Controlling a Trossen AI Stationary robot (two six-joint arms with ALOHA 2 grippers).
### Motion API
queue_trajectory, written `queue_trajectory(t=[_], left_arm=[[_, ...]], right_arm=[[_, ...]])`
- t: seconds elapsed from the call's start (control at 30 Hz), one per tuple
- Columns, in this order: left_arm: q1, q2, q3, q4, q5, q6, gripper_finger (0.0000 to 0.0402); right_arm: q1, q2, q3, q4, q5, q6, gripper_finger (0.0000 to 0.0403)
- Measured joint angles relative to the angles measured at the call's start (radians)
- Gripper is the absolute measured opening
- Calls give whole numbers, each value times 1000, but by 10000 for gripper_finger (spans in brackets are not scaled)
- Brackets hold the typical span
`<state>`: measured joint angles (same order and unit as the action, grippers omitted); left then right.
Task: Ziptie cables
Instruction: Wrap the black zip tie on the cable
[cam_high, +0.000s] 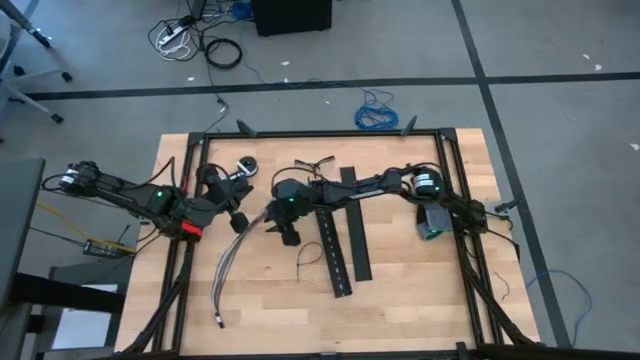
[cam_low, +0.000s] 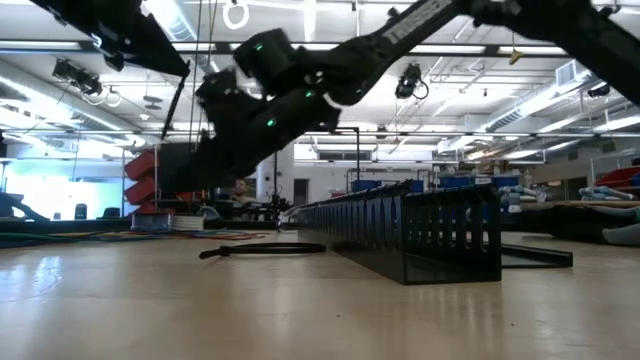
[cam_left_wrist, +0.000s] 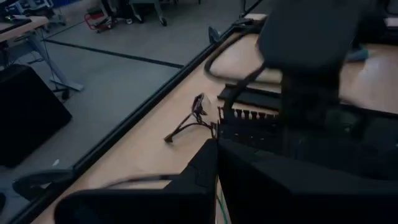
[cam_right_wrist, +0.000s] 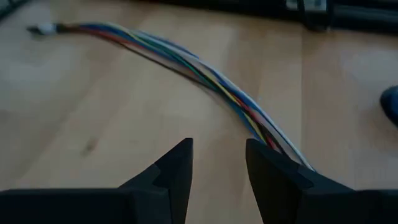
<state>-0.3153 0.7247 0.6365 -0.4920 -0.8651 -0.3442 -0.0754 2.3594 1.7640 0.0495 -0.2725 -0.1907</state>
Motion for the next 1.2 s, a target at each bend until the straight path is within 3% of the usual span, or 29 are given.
queue_trajectory(t=[0.23, 0.57, 0.77, 0.87, 1.0, 1.2], left_arm=[[-1, -24, 1, 16, 1, 28, 0], [-1, -25, 0, 38, 4, 52, 0], [-1, -24, 0, 57, 6, 63, 0], [-1, -25, 0, 72, 13, 78, 0], [-1, -26, 1, 85, 13, 88, 0], [-1, -25, 0, 83, 13, 102, 0]], right_arm=[[-40, 93, 113, -14, 22, -92, 146], [-78, 107, 109, -64, 19, -177, 146], [-99, 158, 110, -68, 31, -139, 144], [-105, 174, 115, -86, 63, -89, 108], [-110, 168, 115, -120, 65, -91, 16], [-93, 82, 104, -270, 158, -98, 3]])
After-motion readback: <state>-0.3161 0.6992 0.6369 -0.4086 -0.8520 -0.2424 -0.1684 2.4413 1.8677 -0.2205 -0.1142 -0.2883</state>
